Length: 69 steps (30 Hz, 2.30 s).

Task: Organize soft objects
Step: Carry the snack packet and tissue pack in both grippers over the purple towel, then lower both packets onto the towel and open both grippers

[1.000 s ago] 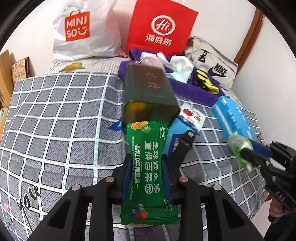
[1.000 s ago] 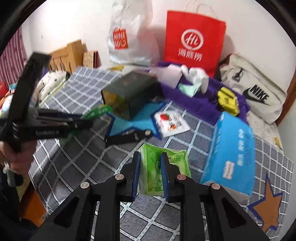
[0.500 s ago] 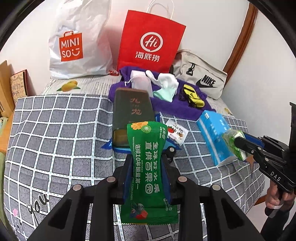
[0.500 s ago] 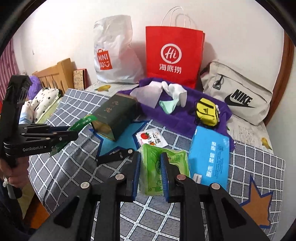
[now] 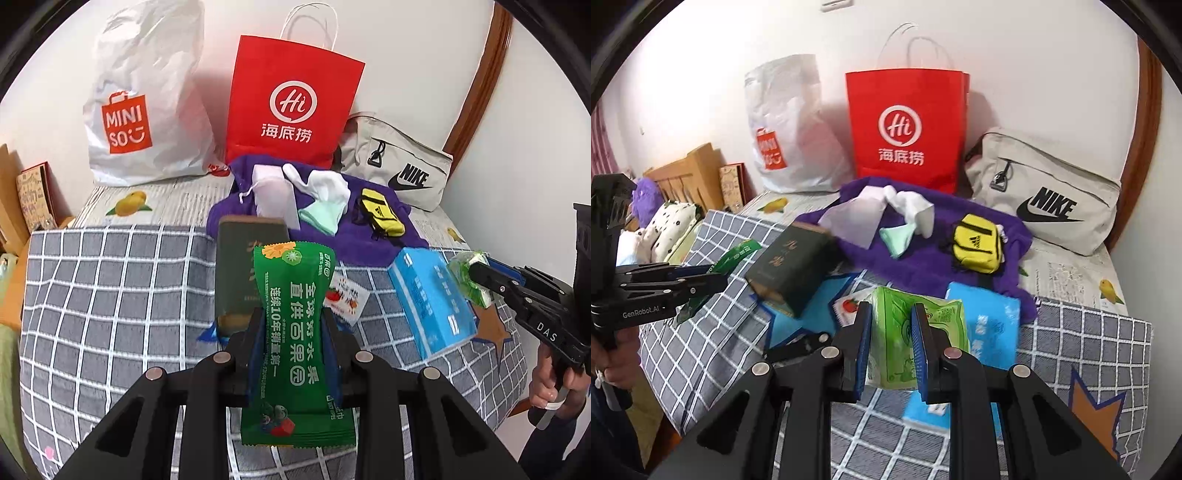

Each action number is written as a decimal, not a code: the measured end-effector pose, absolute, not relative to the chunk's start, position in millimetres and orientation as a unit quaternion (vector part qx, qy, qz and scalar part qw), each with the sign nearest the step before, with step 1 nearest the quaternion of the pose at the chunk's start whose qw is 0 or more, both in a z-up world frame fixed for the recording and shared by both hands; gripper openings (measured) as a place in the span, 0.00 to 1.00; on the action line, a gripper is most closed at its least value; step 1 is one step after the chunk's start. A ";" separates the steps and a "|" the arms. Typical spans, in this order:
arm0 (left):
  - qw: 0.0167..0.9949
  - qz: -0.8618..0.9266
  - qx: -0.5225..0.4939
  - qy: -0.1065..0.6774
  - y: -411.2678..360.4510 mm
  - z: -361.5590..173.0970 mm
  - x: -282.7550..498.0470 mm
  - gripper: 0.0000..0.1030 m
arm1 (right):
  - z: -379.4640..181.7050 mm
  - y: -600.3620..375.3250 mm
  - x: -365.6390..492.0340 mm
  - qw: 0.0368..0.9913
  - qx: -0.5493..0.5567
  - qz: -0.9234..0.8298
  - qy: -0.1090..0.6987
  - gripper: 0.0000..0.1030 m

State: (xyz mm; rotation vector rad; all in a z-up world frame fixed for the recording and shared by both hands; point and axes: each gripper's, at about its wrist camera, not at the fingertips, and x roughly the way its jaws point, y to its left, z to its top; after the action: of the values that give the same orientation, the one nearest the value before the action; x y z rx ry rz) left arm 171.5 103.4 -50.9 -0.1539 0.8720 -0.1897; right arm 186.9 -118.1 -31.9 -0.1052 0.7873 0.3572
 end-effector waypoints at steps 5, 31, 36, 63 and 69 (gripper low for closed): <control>0.900 -0.092 -0.073 0.419 98.5 -42.9 190.9 0.26 | -28.3 -129.0 207.7 0.908 -0.042 0.162 0.384 0.20; 0.898 -0.095 -0.059 0.425 84.4 -38.7 300.7 0.26 | -33.9 -126.7 326.5 0.905 -0.033 0.160 0.392 0.20; 0.896 -0.096 -0.059 0.430 82.3 -42.0 327.5 0.26 | -42.9 -126.9 353.6 0.904 -0.027 0.151 0.400 0.20; 0.865 -0.103 -0.065 0.487 49.6 -95.0 421.2 0.26 | -95.6 -124.6 420.2 0.873 -0.033 0.162 0.458 0.22; 0.859 -0.106 -0.066 0.497 43.9 -104.2 427.8 0.26 | -100.0 -120.6 423.1 0.868 -0.041 0.172 0.464 0.24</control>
State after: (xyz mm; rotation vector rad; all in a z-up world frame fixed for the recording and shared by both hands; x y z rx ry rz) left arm 427.8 43.9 -104.2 -0.1378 1.0434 -0.2228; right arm 423.1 -120.6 -100.0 -0.0859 0.9718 0.3591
